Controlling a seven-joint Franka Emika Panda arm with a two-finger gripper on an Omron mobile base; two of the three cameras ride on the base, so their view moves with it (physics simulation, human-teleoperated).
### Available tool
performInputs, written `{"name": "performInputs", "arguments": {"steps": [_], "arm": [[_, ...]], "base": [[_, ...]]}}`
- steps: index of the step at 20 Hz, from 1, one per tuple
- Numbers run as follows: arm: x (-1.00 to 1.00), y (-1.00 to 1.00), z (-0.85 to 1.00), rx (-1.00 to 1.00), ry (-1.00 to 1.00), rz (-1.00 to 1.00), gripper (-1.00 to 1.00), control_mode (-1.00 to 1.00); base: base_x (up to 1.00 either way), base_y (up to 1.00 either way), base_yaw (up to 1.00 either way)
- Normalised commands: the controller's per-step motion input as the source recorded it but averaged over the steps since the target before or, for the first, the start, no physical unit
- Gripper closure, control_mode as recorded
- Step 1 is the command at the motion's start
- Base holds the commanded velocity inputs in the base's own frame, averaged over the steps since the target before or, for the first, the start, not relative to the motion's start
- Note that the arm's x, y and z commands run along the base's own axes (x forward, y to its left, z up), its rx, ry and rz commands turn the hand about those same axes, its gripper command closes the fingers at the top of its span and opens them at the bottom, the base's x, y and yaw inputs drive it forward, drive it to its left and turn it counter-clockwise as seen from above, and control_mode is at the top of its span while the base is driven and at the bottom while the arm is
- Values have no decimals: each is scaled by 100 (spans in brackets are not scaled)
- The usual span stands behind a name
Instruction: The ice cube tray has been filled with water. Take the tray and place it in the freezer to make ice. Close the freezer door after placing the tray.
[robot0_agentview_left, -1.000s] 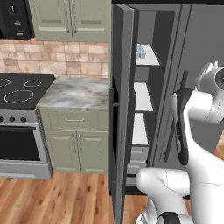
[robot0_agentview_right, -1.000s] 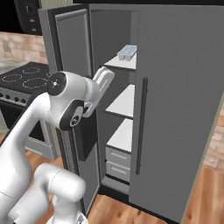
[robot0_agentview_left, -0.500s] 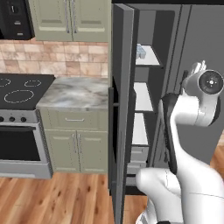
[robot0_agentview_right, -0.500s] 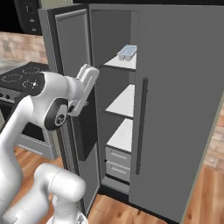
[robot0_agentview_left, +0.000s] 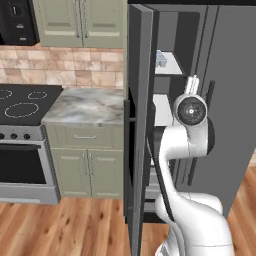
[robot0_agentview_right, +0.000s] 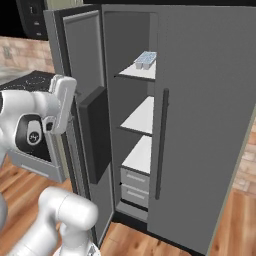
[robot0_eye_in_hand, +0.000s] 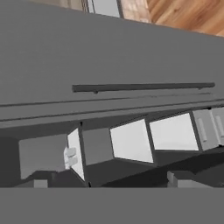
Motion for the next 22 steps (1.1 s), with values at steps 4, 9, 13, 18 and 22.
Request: {"name": "performInputs", "arguments": {"steps": [4, 9, 13, 18, 22], "arm": [[0, 74, -21, -16, 0, 0, -100, -100], [0, 82, -28, -15, 0, 0, -100, -100], [0, 74, -39, -11, 0, 0, -100, -100], [0, 72, -31, -9, 0, 0, -100, -100], [8, 49, -34, -4, 2, 0, -100, -100]], "base": [[0, 0, 0], [0, 0, 0], [0, 0, 0], [0, 0, 0], [0, 0, 0]]}}
